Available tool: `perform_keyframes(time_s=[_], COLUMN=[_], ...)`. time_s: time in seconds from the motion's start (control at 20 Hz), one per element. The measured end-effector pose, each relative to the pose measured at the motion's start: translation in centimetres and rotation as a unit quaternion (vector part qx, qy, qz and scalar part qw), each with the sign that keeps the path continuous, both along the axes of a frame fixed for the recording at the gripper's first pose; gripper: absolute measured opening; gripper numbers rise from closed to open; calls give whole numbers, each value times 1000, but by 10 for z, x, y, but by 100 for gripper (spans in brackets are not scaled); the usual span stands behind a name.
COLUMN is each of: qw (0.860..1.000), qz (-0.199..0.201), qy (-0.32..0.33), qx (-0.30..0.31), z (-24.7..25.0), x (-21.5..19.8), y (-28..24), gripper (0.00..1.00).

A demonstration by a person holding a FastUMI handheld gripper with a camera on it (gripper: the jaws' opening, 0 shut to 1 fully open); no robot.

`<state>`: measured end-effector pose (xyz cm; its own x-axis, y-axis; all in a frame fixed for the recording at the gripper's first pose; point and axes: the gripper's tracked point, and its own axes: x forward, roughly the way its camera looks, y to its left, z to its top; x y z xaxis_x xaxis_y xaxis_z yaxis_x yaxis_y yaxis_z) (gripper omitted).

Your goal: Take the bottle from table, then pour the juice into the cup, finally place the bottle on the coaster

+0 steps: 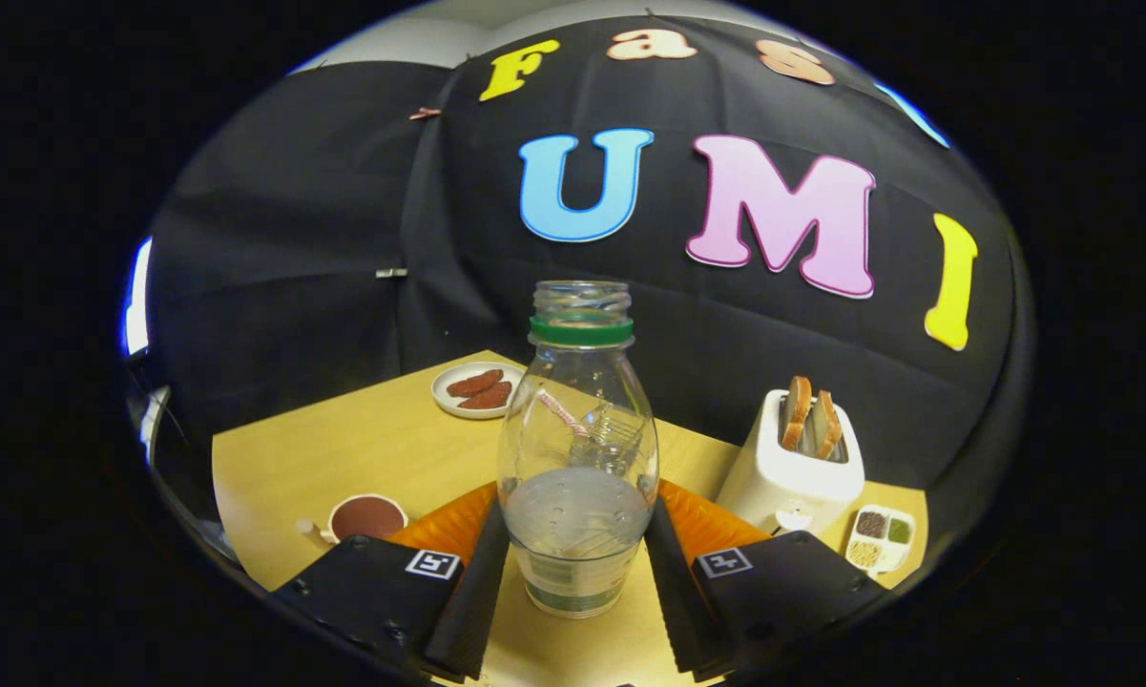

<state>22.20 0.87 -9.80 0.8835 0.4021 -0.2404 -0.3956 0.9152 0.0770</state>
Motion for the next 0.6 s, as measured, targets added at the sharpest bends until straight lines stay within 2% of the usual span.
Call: perform_keyframes(time_s=[0.15,0.35,0.6], qw=[999,999,1000], qz=[1,-13,-7], qy=[14,7,1], qx=[33,47,24], z=[-23,-41,-62], x=[12,30,31], y=[6,3,4], gripper=[74,75,76])
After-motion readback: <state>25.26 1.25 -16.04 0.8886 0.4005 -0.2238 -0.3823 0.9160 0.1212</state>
